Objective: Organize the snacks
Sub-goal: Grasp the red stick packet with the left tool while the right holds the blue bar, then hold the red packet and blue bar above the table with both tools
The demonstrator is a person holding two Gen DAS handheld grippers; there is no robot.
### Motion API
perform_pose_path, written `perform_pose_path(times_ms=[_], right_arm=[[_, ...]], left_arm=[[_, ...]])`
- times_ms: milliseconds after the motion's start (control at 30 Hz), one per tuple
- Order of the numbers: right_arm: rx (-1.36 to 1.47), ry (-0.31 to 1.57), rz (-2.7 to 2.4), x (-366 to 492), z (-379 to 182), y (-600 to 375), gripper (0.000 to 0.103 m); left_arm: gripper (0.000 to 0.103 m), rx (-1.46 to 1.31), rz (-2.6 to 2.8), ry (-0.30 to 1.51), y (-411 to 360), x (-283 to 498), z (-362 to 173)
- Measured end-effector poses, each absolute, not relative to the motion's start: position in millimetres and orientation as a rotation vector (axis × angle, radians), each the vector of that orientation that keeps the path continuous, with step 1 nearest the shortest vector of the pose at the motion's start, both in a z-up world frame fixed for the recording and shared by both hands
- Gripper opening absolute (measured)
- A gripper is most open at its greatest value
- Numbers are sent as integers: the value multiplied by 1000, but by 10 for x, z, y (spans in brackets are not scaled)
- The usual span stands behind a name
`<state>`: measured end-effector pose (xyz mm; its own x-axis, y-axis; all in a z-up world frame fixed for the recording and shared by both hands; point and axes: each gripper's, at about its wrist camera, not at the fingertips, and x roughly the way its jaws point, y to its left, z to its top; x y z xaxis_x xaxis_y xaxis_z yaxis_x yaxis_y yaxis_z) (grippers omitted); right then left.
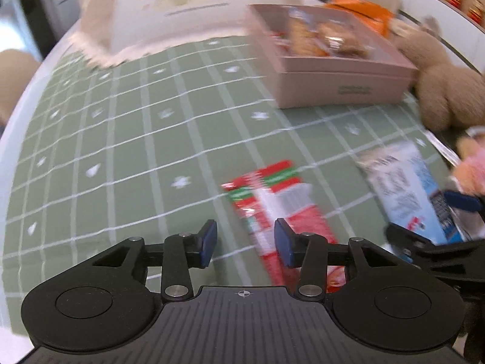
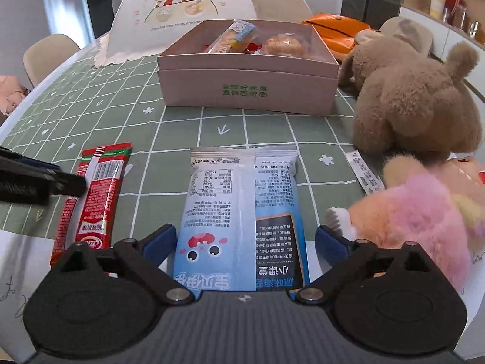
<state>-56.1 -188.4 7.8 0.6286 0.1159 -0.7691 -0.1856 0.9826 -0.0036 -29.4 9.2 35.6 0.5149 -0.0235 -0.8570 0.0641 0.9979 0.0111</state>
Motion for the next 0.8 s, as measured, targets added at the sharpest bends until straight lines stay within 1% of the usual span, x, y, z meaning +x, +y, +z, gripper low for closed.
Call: perform_pose_path(times_ms=[167, 267, 433, 533, 633, 700, 800], right_arm=[[-85, 868, 167, -590, 59, -1851, 103], [-86, 870, 167, -581, 62, -1848, 103], [-86, 870, 167, -585, 64, -1851, 103], [-86, 869, 167, -589, 65, -1851, 103], [-88, 864, 171, -605, 62, -1853, 103], [-90, 862, 175, -611, 61, -1856, 103], [-90, 862, 178, -618, 59, -1851, 103]], left_arm=[[44, -291, -92, 1104, 329, -264, 307], [44, -216, -81, 1103, 162, -239, 315], [48, -82, -116, 1086, -150, -157, 314], [50, -69, -136, 1070, -219, -124, 291], [50, -57, -152, 1070, -252, -114, 284], [48, -81, -182, 1082, -230, -118, 296], [47, -117, -182, 1044, -168, -185, 398]])
